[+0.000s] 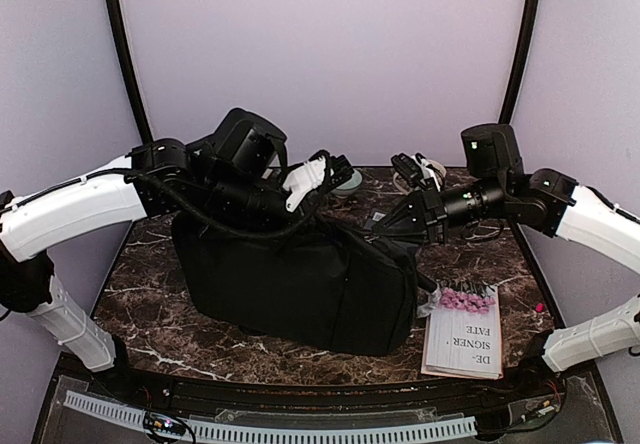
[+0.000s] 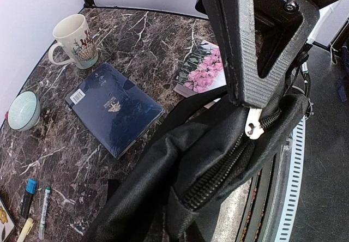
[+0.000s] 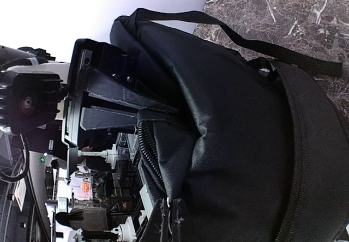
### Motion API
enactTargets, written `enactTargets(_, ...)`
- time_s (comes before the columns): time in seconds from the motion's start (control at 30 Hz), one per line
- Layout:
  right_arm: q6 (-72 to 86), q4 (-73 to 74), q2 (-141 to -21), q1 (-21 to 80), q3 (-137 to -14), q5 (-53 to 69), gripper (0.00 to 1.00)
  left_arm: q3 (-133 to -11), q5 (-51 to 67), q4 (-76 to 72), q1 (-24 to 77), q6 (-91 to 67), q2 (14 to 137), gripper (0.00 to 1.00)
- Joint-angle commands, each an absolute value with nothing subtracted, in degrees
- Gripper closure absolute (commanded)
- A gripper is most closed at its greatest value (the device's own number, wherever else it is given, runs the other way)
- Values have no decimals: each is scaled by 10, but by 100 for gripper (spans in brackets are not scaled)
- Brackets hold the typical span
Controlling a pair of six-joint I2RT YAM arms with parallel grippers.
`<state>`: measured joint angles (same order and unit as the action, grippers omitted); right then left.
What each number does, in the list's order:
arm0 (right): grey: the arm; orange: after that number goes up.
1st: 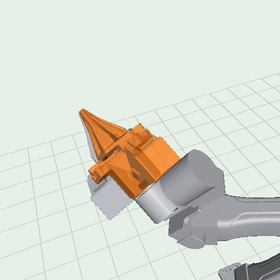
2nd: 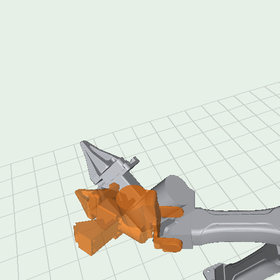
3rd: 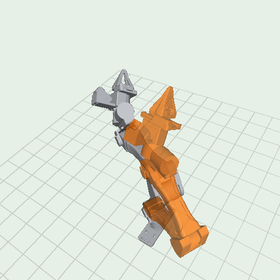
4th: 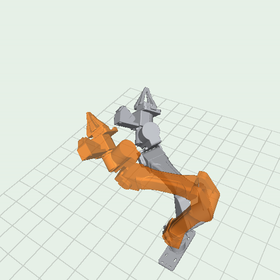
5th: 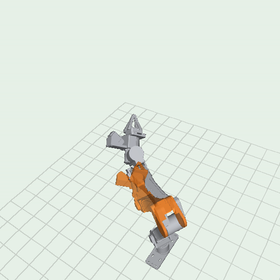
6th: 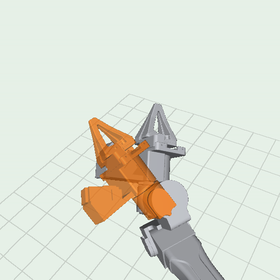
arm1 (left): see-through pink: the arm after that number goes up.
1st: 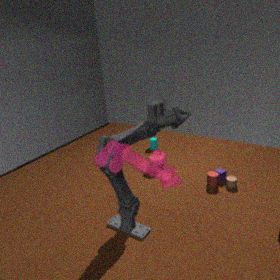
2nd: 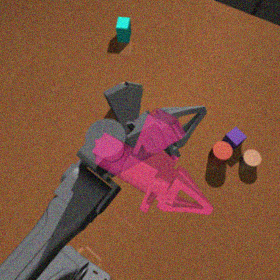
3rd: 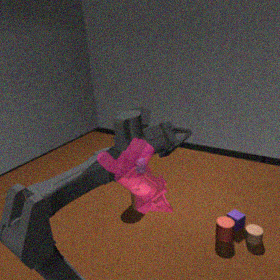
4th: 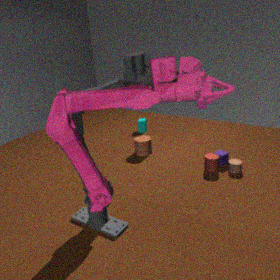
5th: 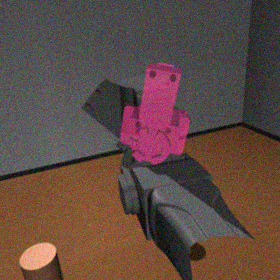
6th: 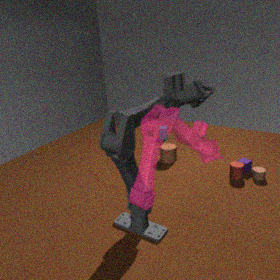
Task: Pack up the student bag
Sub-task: Pick up the largest pocket of the bag from the student bag, then unzip the largest pocket of the student bag.
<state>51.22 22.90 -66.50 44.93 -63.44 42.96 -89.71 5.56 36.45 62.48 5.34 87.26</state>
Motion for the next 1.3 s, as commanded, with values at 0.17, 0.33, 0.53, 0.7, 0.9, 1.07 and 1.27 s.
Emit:
enactTargets(0.17, 420, 302, -656, 463, -781, 403, 100, -926, 68, 476, 602, 38, 913, 100)
enactTargets(0.33, 388, 367, -656, 464, -810, 387, 100, -911, 56, 478, 586, 36, 891, 100)
enactTargets(0.53, 379, 391, -650, 463, -799, 361, 100, -877, 46, 493, 569, 39, 849, 100)
enactTargets(0.7, 374, 396, -651, 464, -810, 355, 100, -863, 45, 544, 563, 48, 836, 100)
enactTargets(0.9, 373, 387, -659, 464, -812, 363, 100, -872, 40, 575, 562, 43, 839, 100)
enactTargets(1.07, 380, 381, -663, 464, -803, 358, 100, -880, 27, 572, 561, 16, 834, 100)
enactTargets(1.27, 400, 376, -654, 464, -764, 333, 100, -867, 36, 548, 562, -15, 814, 100)
